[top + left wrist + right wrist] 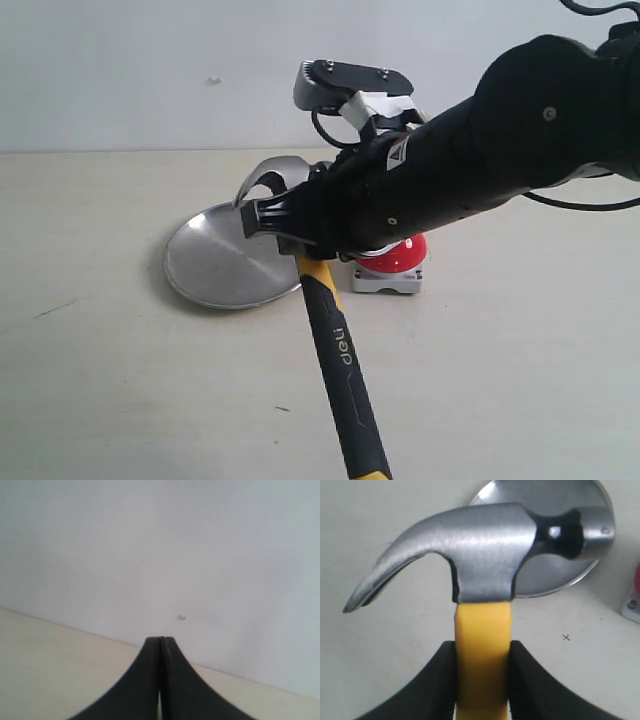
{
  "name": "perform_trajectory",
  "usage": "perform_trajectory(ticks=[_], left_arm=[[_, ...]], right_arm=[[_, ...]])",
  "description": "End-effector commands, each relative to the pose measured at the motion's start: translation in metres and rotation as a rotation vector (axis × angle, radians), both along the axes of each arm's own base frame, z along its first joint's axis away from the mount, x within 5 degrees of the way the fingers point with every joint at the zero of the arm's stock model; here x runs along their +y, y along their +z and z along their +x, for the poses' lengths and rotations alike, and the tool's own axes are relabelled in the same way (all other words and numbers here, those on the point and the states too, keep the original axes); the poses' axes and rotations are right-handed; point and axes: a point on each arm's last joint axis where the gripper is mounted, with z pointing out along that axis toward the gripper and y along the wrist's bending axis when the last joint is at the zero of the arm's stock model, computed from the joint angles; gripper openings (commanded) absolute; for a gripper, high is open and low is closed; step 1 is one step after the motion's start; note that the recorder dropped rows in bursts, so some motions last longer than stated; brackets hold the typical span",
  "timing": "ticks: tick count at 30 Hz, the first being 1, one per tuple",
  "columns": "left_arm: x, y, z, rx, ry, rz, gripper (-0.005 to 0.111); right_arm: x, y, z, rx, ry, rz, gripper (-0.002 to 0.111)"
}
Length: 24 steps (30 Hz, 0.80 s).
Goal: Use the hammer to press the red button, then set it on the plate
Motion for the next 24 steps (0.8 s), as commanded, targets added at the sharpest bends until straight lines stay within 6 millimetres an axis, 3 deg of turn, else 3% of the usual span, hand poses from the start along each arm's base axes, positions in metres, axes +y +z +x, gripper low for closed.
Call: perform_trajectory(ticks=[1,4,10,12,15,20,22,23,24], left_arm=[[-0.001,0.009,-0.002,-0.099,-0.028,-0.095,0.0],[-0.001,0.01,-0.002,-0.107,-0.044,-0.166,0.0],[-0.002,0.019,-0.004,-0.21,-0.056,-0.124,0.0],[-0.002,0.015,0.006,-0.138,-0.031,-0.083,0.0],[-0.003,0.027,0.035,0.025,-0.027,-0.049,0.0],[-0.015,0.063,0.132,0.657,-0.026,0.276,0.0],[-0.029,0.063,0.157,0.908,-0.112,0.477,0.0],[-0.038,0.052,0.169,1.135,-0.215,0.529,0.0],[-0.045,0.047,0.175,1.215,-0.3,0.528,0.0]], right_arm=[[0.001,0.006,0.008,-0.061,-0.053,0.058,0.0],[0.002,0.004,0.011,-0.085,-0.066,0.069,0.0],[0.002,0.006,0.014,-0.122,-0.071,0.075,0.0],[0.002,0.006,0.014,-0.132,-0.062,0.063,0.0],[0.002,0.005,0.015,-0.133,-0.058,0.056,0.0],[0.002,0.004,0.015,-0.127,-0.057,0.052,0.0],[0.002,0.004,0.015,-0.132,-0.054,0.046,0.0],[0.0,0.004,0.017,-0.137,-0.061,0.047,0.0],[-0.001,0.004,0.017,-0.136,-0.065,0.048,0.0]])
